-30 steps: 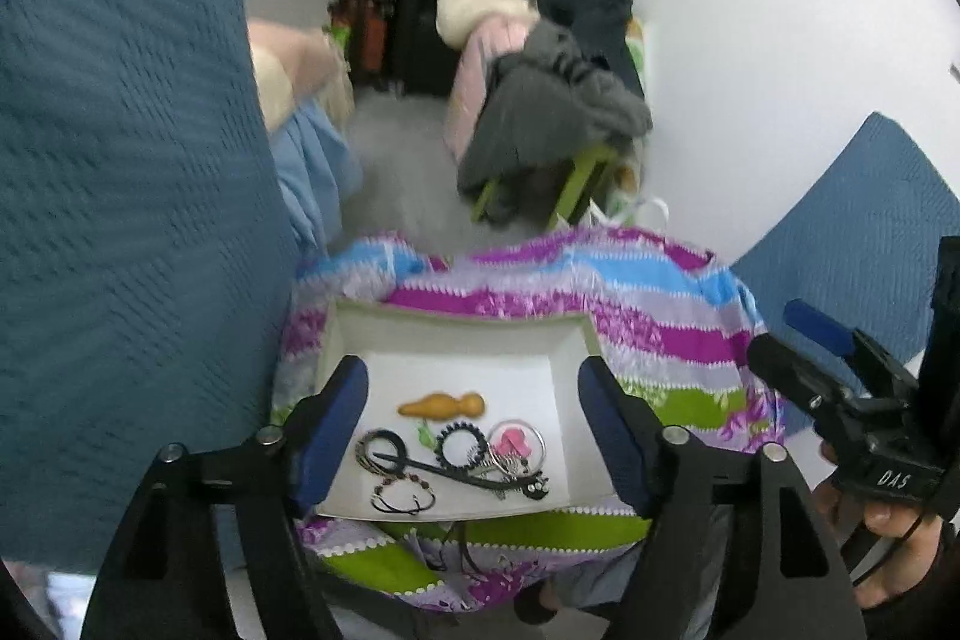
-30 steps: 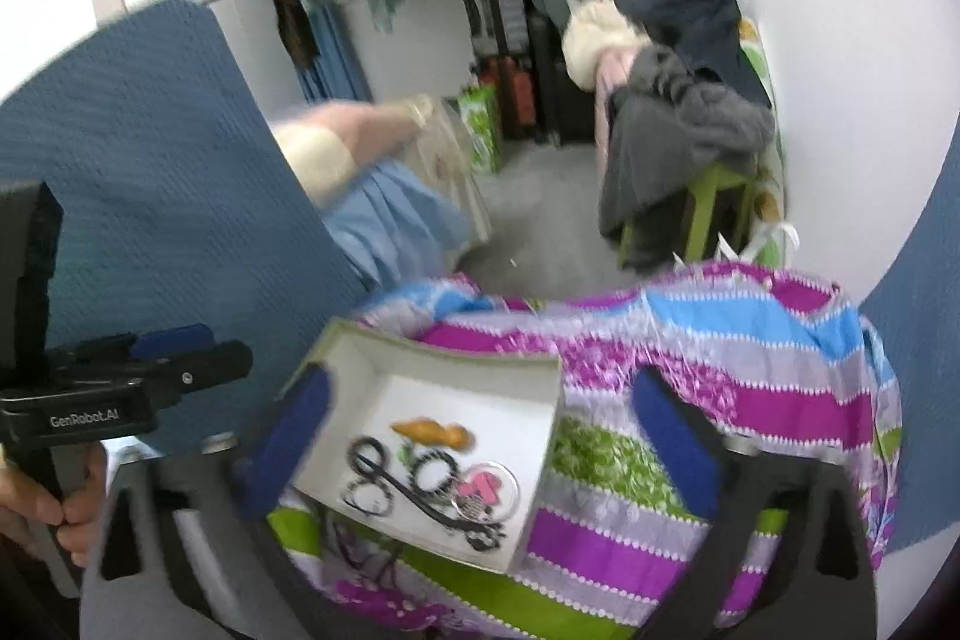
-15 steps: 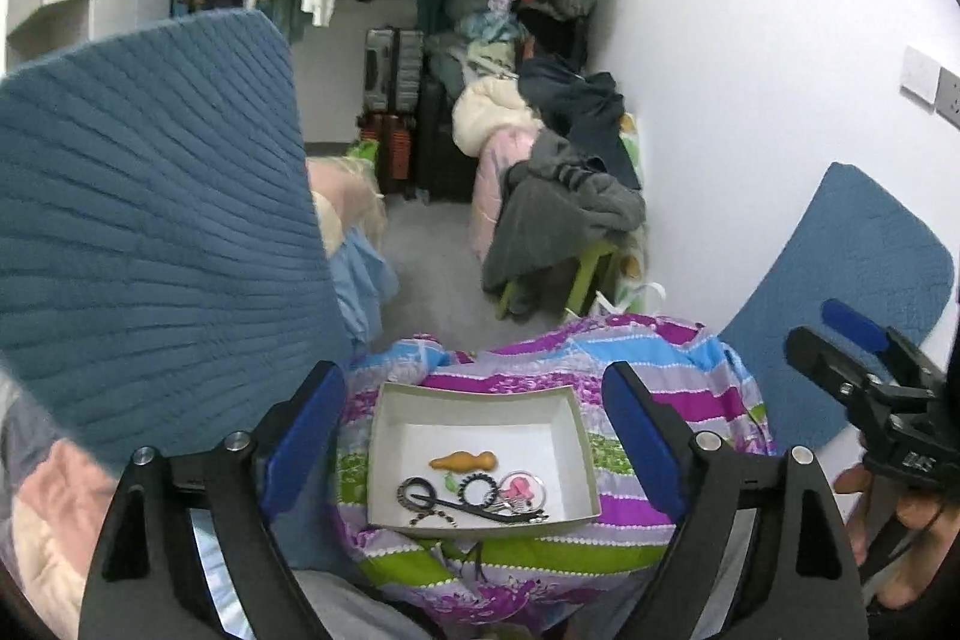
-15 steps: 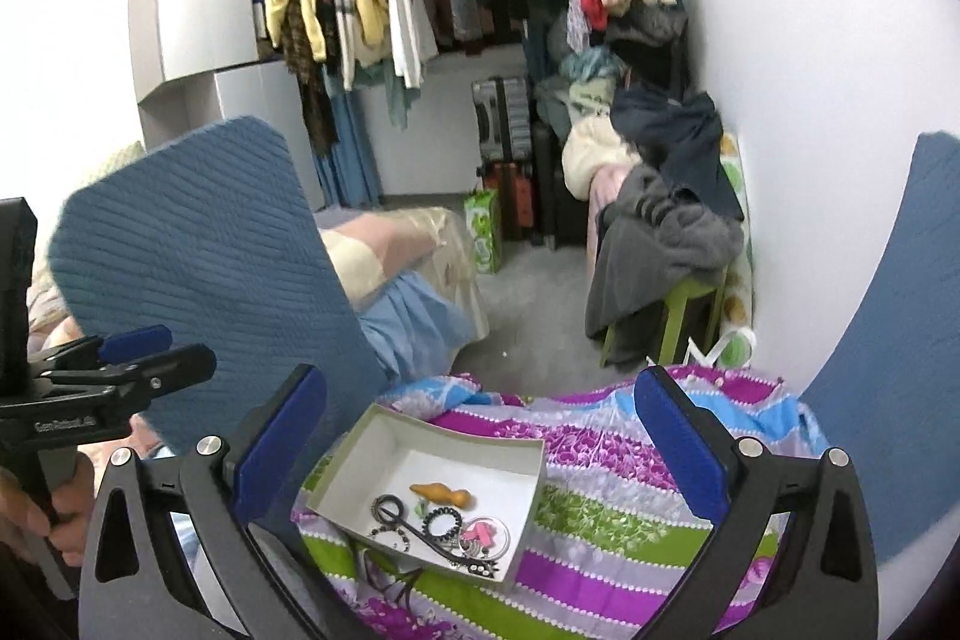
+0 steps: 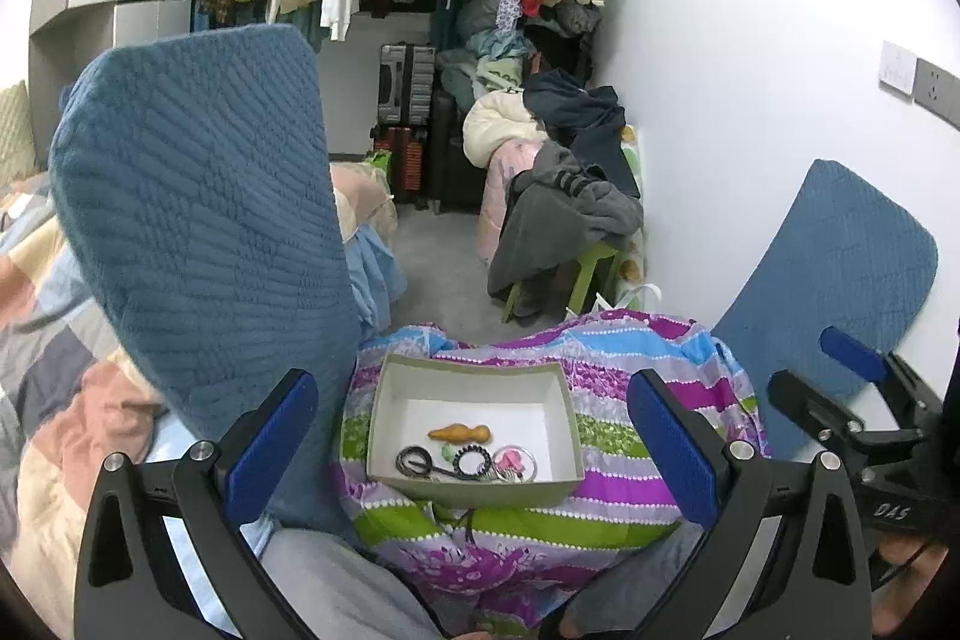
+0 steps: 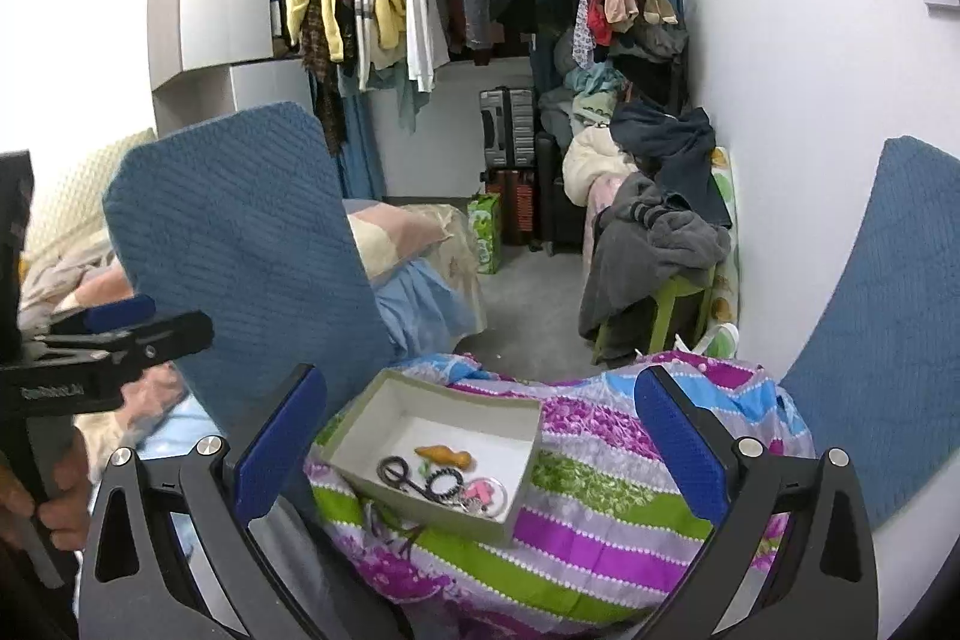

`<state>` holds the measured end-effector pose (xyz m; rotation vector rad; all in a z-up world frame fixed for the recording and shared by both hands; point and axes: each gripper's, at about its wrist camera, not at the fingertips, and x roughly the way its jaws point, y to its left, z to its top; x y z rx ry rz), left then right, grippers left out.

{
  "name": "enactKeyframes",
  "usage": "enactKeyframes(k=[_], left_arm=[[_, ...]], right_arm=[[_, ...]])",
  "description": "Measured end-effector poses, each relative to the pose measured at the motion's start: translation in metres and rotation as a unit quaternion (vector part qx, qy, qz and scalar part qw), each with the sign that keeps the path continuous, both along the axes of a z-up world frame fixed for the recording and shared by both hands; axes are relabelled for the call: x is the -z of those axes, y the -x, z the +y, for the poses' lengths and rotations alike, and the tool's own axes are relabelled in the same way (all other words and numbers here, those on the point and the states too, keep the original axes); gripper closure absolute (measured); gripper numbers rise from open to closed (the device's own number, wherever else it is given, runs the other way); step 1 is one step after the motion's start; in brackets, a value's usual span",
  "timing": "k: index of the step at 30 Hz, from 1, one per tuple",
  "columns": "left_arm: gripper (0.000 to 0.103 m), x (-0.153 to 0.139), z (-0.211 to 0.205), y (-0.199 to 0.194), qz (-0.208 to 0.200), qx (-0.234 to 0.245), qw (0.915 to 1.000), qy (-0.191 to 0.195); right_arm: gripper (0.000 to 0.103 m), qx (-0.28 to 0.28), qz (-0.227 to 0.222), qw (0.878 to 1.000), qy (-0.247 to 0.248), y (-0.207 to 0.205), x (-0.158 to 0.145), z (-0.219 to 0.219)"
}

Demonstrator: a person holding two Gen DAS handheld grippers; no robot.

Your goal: Organize jewelry

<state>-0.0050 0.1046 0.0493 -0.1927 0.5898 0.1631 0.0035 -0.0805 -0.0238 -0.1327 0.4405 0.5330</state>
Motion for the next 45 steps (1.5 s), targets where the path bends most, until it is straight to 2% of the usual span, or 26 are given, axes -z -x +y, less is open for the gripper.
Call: enactKeyframes(k=[8,24,31,45], left_arm=[[0.000,0.021,-0.006,0.016,0.008,0.005,0.9999,-0.005],[0.000,0.089,-0.003,0.000,0.039,0.001,0.9992,-0.012],[0.000,0.108,0.000,-0.003,0.051,-0.008,0.9986,-0.005],[0.000,0.114,0.003,-0.008,0.059,-0.019,0.9980,-0.004]], right_arm=[[0.000,0.018,0.015,1.000,0.008,0.010,0.034,-0.004],[0.000,0.028,0.033,0.999,0.017,0.009,0.094,-0.002],[0.000,0.035,0.043,0.998,0.017,0.005,0.104,-0.003],[0.000,0.061,0.049,0.997,0.022,-0.002,0.112,-0.004]])
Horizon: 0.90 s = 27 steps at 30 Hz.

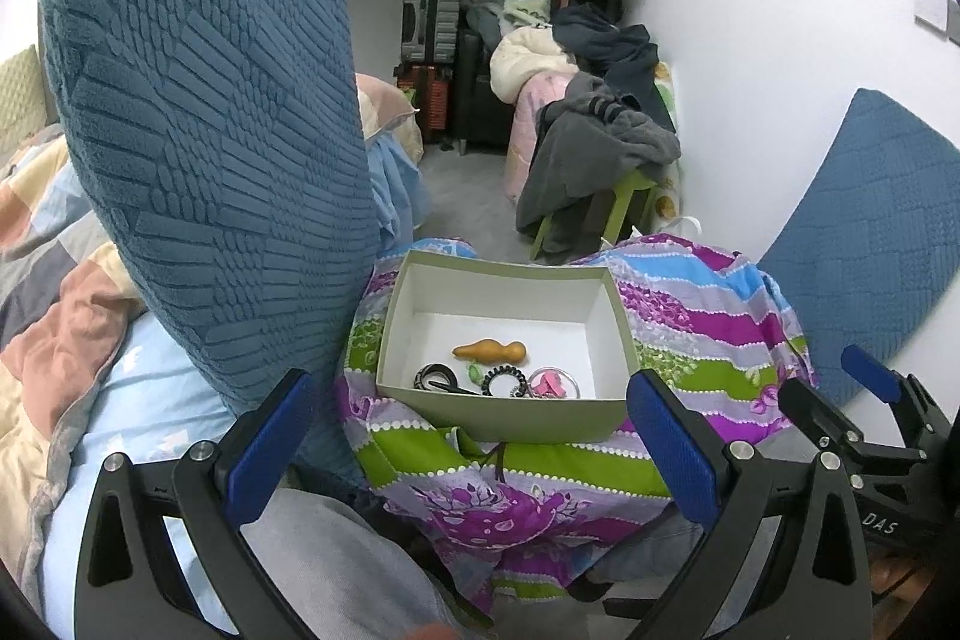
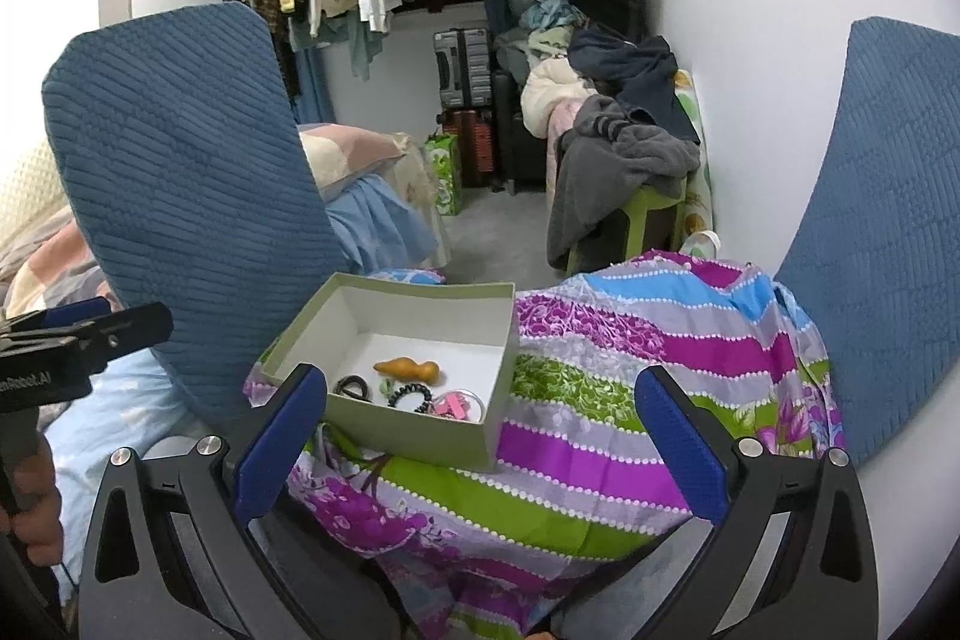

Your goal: Organize jewelry

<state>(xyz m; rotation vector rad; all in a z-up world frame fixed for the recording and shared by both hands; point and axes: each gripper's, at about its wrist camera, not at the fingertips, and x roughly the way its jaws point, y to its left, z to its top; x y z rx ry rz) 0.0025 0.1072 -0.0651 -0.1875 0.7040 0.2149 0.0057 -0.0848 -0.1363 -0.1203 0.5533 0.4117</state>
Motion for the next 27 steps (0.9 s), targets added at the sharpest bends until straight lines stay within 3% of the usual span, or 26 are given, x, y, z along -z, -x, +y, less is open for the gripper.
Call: enactKeyframes(k=[27], left_arm=[[0.000,0.011,-0.007,-0.005,0.023,0.013,0.9996,0.002]], right_arm=[[0.000,0.023,-0.004,1.000,0.003,0.004,0.006,-0.007]])
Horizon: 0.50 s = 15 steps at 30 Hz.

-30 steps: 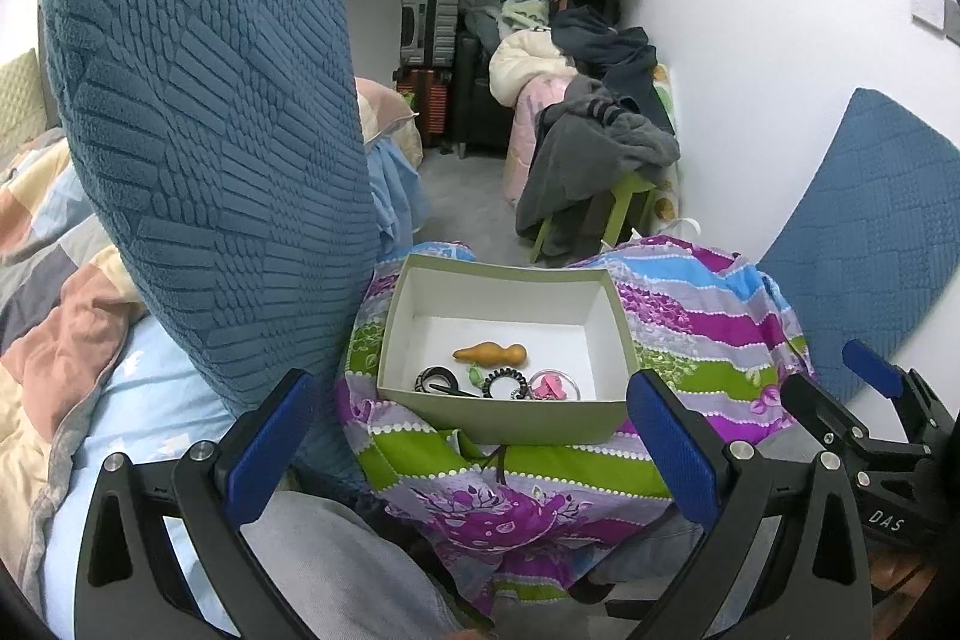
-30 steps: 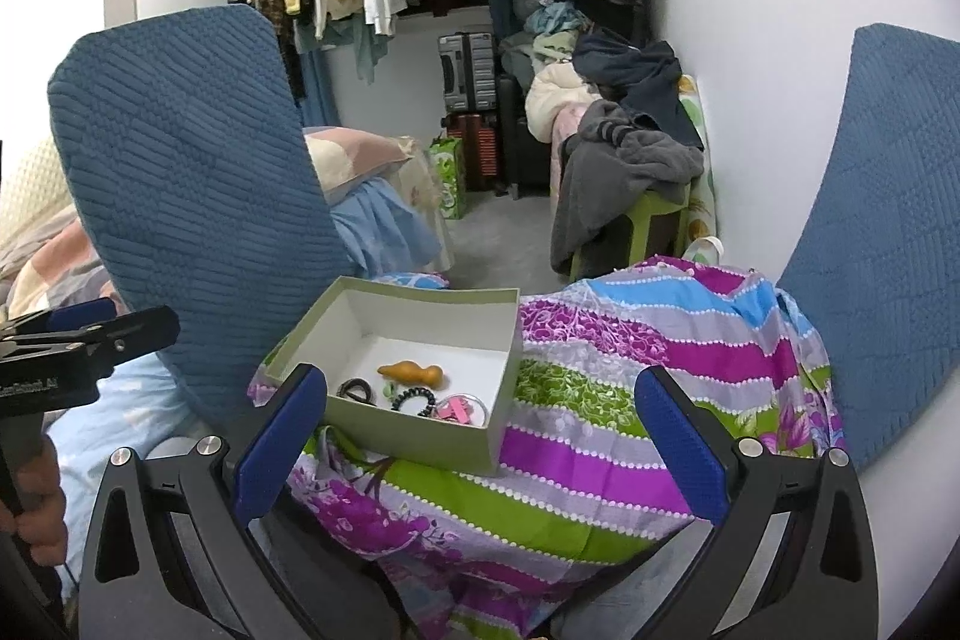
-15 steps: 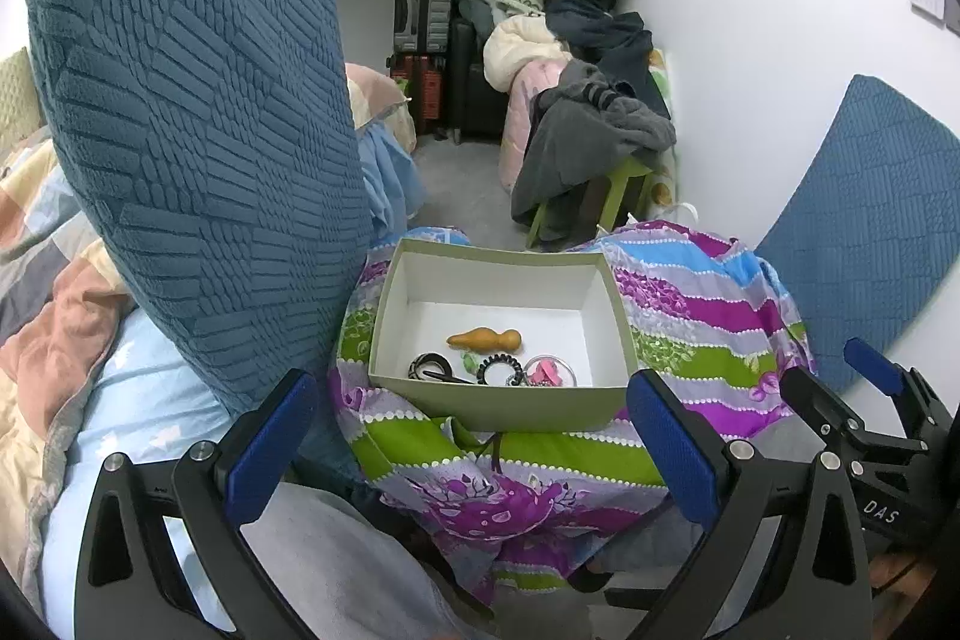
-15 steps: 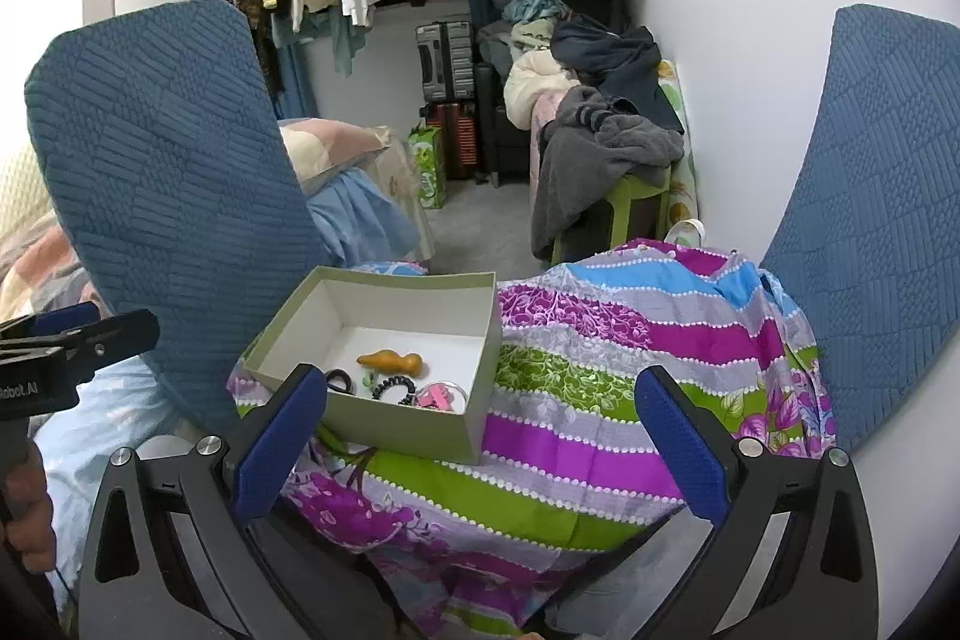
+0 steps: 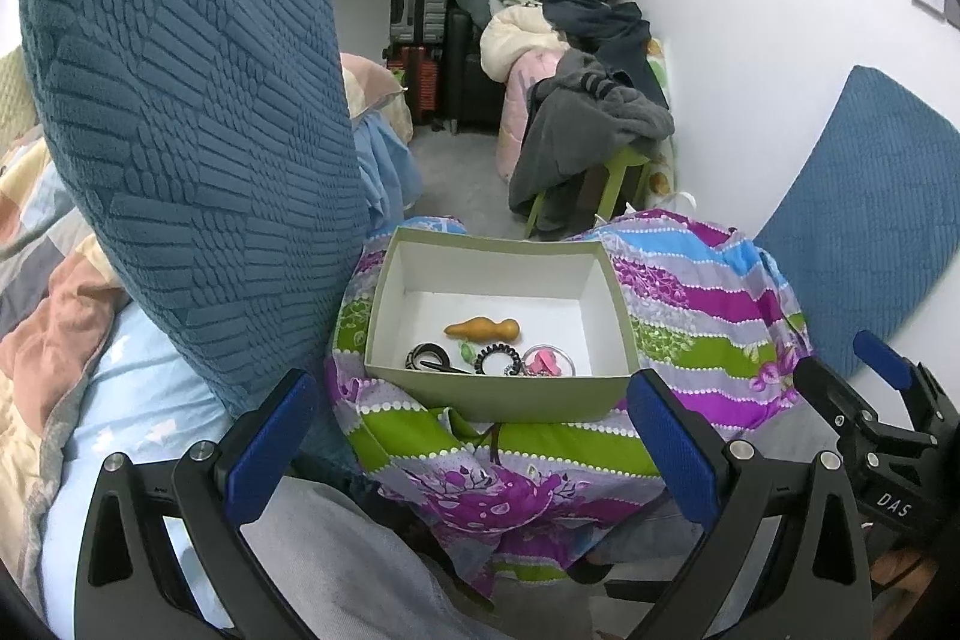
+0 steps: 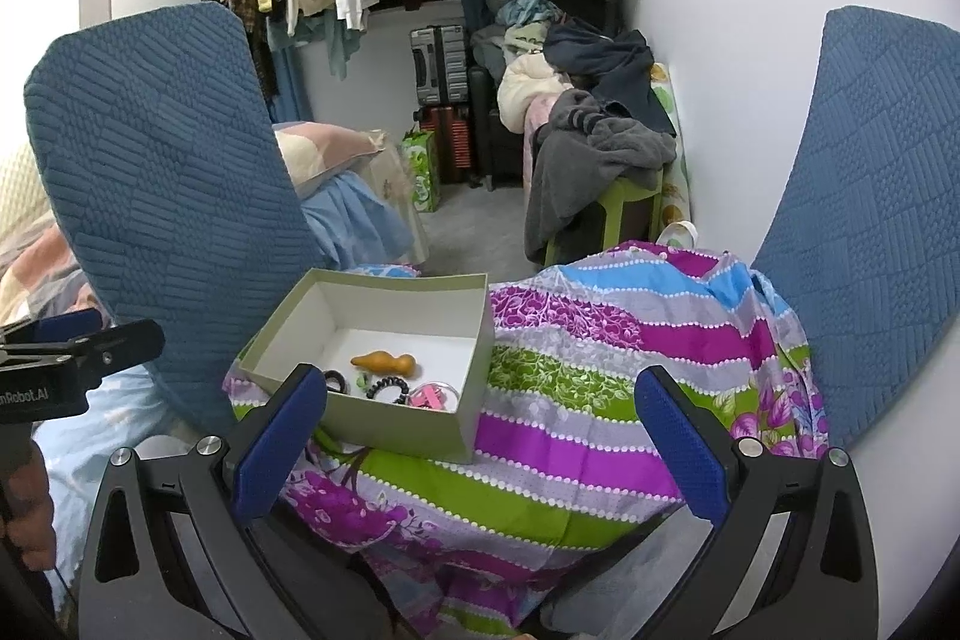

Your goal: Organize jewelry

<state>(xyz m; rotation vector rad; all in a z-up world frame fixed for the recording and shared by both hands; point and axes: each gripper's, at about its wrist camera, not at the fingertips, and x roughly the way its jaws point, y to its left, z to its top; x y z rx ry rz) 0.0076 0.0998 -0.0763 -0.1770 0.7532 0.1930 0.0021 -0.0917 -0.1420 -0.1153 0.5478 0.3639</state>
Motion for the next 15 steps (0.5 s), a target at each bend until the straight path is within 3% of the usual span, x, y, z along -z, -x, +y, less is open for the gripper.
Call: enactKeyframes(k=[15], left_arm=[[0.000,-0.0039,-0.0049,0.0019,-0.001,0.008,0.9999,-0.008]], right_arm=[[0.000,-0.005,0.005,1.000,0.000,-0.0003,0.0036,0.0022]])
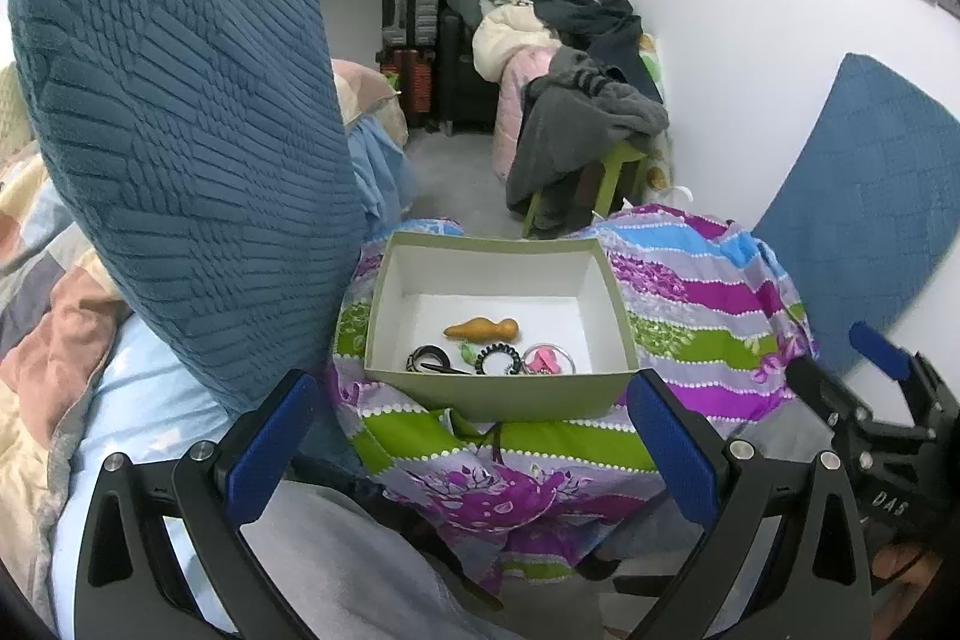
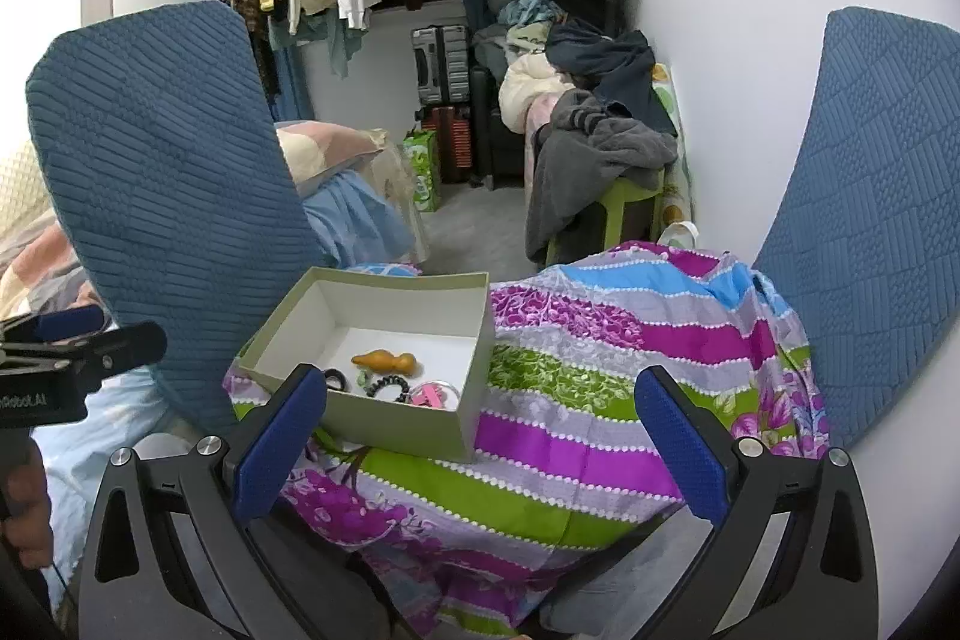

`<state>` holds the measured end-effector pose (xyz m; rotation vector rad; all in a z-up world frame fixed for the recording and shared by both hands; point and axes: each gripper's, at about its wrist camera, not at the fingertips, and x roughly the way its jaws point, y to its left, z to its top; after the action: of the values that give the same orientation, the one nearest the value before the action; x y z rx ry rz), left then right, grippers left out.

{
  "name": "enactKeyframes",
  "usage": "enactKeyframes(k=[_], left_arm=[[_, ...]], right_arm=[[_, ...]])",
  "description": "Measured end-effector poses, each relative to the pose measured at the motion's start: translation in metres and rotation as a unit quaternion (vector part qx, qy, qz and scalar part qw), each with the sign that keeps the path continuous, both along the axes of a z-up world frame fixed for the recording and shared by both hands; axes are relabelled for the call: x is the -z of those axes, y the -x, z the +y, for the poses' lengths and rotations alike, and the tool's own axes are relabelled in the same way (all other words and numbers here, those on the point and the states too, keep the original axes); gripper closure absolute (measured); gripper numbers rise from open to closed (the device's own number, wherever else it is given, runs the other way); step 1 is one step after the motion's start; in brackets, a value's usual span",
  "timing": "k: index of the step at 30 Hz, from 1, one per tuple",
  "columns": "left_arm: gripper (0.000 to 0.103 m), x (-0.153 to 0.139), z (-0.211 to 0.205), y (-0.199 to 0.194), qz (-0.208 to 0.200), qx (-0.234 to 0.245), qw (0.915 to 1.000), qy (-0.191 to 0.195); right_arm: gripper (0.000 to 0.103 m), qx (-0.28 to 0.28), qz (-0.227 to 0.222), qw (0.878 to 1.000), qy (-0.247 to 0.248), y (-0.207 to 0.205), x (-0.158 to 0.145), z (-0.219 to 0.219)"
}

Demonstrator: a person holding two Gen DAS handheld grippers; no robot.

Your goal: Organize jewelry

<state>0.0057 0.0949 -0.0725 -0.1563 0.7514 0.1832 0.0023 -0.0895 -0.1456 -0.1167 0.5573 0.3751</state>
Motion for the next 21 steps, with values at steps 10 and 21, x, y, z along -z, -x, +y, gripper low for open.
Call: enactKeyframes(k=[10,21], left_arm=[[0.000,0.0012,0.0068,0.0006,0.008,-0.002,1.0000,0.001],[0.000,0.0067,0.0038,0.0004,0.012,0.003,0.9999,0.001]], right_arm=[[0.000,0.002,-0.003,1.000,0.002,0.0020,0.0003,0.0011],[0.000,0.004,0.007,1.000,0.004,0.0007,0.0008,-0.0003]])
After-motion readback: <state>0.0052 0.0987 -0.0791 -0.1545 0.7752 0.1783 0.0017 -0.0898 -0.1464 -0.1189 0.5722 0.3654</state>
